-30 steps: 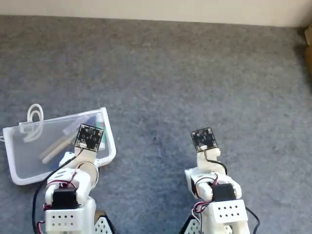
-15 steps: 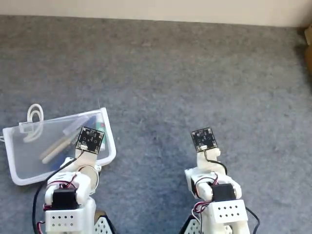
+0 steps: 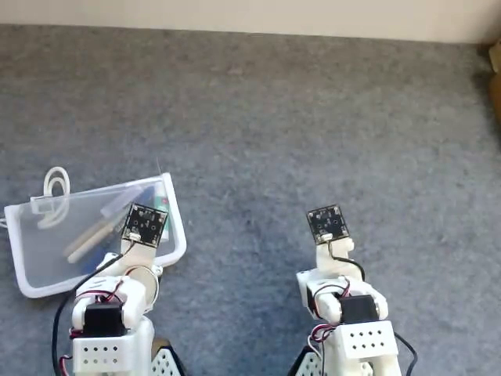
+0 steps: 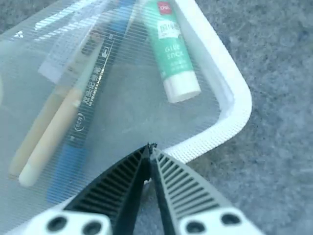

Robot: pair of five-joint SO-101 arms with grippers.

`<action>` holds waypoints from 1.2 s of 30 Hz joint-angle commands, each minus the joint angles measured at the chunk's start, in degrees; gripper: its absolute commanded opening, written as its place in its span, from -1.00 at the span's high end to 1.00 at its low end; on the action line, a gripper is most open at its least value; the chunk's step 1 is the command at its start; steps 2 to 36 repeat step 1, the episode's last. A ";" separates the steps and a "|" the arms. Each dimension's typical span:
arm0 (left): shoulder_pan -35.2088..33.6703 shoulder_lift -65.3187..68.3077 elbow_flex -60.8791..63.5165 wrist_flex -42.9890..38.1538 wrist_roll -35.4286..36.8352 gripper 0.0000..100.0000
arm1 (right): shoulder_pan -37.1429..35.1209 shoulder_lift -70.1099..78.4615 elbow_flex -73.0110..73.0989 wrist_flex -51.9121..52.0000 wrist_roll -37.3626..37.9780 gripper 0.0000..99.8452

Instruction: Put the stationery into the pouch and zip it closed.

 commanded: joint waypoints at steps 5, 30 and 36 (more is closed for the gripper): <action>-0.22 -0.22 1.27 0.88 0.35 0.99 | -0.40 0.22 3.21 -1.71 0.44 0.99; -0.22 -0.22 1.27 0.88 0.35 0.99 | -0.40 0.22 3.21 -1.71 0.44 0.99; -0.22 -0.22 1.27 0.88 0.35 0.99 | -0.40 0.22 3.21 -1.71 0.44 0.99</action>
